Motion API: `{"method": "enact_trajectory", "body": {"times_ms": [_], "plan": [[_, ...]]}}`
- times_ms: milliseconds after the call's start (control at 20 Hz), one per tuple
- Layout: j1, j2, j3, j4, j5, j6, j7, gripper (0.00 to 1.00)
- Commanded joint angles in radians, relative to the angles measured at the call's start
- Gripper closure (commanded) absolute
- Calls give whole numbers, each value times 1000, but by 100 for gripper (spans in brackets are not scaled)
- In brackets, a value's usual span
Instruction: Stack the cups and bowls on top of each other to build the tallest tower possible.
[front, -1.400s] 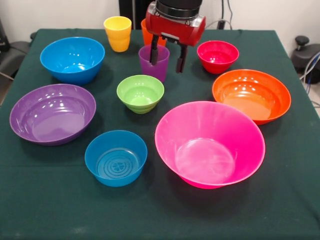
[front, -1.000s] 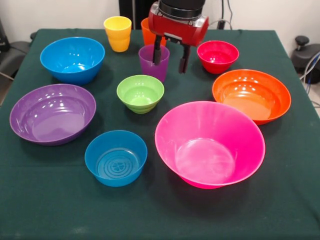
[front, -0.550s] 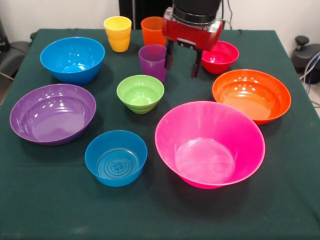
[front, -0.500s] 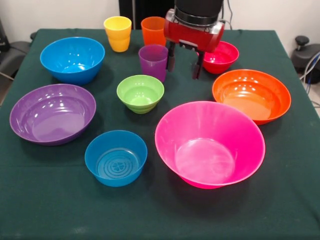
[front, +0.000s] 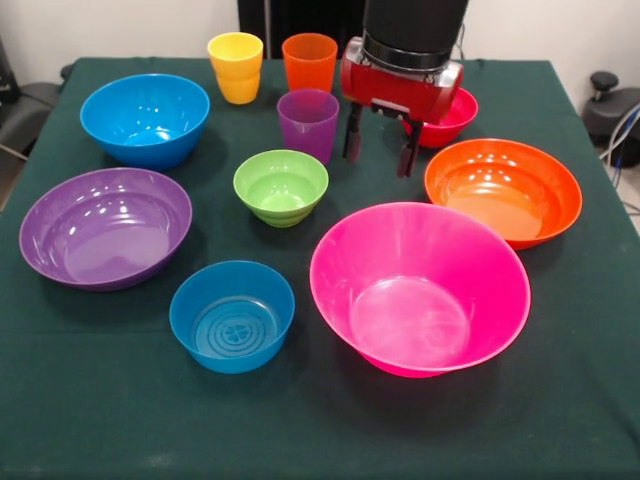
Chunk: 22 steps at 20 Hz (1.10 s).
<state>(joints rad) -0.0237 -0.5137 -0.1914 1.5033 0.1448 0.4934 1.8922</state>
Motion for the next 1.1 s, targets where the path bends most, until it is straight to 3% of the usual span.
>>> {"method": "enact_trajectory", "body": {"times_ms": [50, 600, 1100], "plan": [[22, 47, 60, -76, 22, 112, 153, 0], [27, 37, 55, -66, 29, 114, 155, 0], [1, -10, 73, 22, 23, 65, 124, 0]]}}
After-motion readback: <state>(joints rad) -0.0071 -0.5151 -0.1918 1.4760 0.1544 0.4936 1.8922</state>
